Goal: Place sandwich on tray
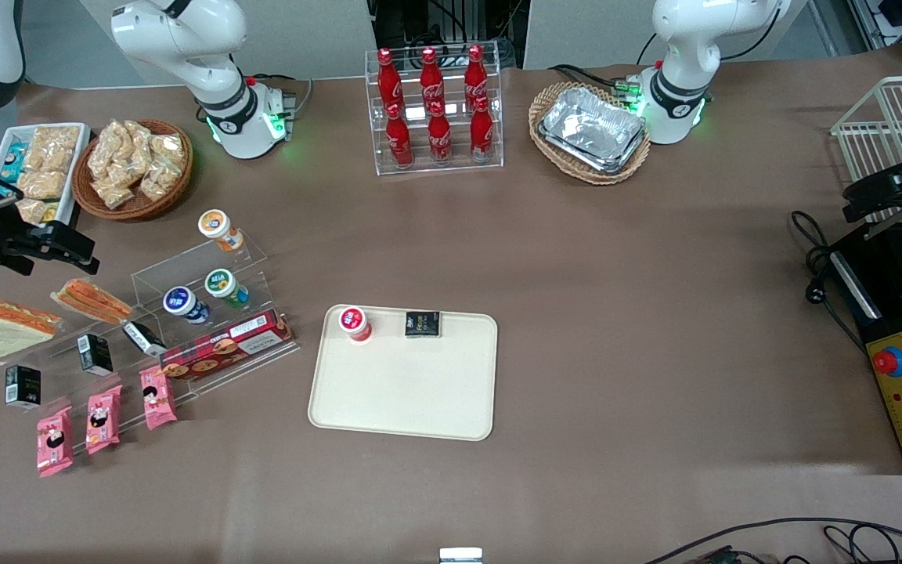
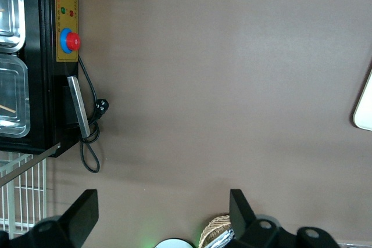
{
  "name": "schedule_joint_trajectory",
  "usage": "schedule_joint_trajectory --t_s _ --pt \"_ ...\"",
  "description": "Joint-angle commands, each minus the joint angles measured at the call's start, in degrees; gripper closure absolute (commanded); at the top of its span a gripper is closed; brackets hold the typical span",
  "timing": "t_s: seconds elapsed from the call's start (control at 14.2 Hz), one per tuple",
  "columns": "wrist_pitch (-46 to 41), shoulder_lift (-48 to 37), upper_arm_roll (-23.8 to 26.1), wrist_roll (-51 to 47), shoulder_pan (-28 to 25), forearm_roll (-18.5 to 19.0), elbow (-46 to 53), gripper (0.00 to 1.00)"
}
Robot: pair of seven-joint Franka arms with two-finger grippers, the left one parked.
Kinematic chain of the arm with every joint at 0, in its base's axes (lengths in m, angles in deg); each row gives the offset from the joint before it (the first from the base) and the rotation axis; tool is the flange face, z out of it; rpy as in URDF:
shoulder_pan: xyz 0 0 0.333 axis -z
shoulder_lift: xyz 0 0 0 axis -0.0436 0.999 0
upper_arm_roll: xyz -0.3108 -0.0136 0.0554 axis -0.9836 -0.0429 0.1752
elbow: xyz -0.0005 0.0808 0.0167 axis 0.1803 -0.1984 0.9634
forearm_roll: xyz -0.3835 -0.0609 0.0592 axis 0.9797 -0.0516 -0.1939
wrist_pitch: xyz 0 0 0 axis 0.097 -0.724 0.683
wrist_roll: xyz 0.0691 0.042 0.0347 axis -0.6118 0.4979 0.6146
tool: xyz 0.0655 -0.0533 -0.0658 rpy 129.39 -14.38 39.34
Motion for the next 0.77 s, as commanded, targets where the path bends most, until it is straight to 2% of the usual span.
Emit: schedule_joint_trajectory --t_s 0.0,0.35,0.7 --pt "0.8 0.8 -0.3 0.6 0.0 0.5 1.2 0.0" --pt "0.7 0.7 -1.0 3.2 0.5 0.5 1.3 0.0" --pt "0.7 0.5 -5.7 16.7 0.8 0.4 1.4 0.0"
